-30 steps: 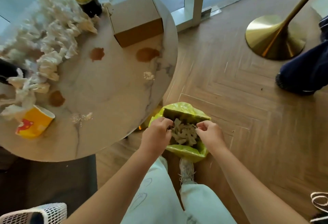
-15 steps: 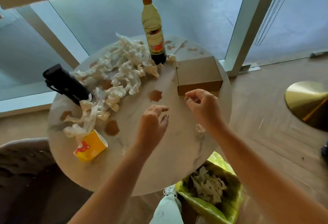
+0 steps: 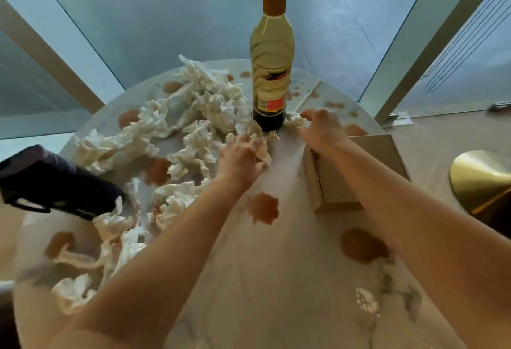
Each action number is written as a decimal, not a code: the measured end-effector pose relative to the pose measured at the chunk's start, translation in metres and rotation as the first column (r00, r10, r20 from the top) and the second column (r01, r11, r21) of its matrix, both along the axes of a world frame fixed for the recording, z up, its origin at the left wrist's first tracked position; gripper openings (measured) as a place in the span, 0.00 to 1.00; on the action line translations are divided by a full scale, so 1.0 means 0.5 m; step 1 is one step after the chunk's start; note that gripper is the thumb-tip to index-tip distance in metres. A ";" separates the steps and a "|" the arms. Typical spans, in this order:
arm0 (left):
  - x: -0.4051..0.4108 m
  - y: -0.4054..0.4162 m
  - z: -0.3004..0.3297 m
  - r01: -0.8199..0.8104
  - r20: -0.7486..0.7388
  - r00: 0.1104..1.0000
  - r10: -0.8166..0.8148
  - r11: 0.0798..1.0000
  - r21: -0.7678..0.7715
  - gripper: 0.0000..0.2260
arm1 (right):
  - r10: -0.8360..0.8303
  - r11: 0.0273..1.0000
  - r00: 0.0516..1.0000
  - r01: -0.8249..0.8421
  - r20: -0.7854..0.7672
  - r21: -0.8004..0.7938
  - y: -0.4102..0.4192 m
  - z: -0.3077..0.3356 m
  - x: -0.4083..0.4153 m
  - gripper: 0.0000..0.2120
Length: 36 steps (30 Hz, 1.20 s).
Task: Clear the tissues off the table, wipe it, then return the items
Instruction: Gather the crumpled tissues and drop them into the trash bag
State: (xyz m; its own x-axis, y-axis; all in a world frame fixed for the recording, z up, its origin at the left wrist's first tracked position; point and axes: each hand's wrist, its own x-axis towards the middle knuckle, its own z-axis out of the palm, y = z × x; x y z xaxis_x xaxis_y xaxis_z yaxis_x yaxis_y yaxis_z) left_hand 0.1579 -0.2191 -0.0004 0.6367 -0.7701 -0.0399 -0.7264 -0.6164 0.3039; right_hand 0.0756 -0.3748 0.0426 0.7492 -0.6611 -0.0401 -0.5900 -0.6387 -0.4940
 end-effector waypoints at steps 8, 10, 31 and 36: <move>0.048 -0.040 -0.029 0.120 0.140 0.982 -0.129 0.990 0.068 0.16 | 0.087 0.995 0.946 -0.096 -0.311 -0.015 -0.055 -0.073 0.117 0.17; 0.046 -0.038 -0.031 0.127 0.180 0.975 -0.130 0.992 0.026 0.16 | 0.051 0.996 0.949 -0.070 -0.310 -0.050 -0.060 -0.085 0.123 0.14; -0.226 0.104 0.107 0.104 0.266 0.964 -0.019 0.946 -0.308 0.11 | 0.099 0.994 0.943 -0.077 0.317 -0.081 0.079 0.069 -0.248 0.07; -0.432 0.166 0.082 0.163 0.086 0.987 -0.139 0.881 -0.444 0.12 | 0.033 0.999 0.922 -0.028 0.386 -0.018 0.163 0.031 -0.485 0.05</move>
State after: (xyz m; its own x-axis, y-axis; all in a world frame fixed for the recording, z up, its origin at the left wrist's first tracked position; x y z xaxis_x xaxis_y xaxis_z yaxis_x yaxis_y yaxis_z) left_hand -0.0579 -0.1359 0.0408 0.5034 -0.7851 0.3610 -0.8214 -0.3051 0.4818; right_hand -0.1669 -0.2934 0.0582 0.7249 -0.6362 0.2642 -0.3348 -0.6606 -0.6720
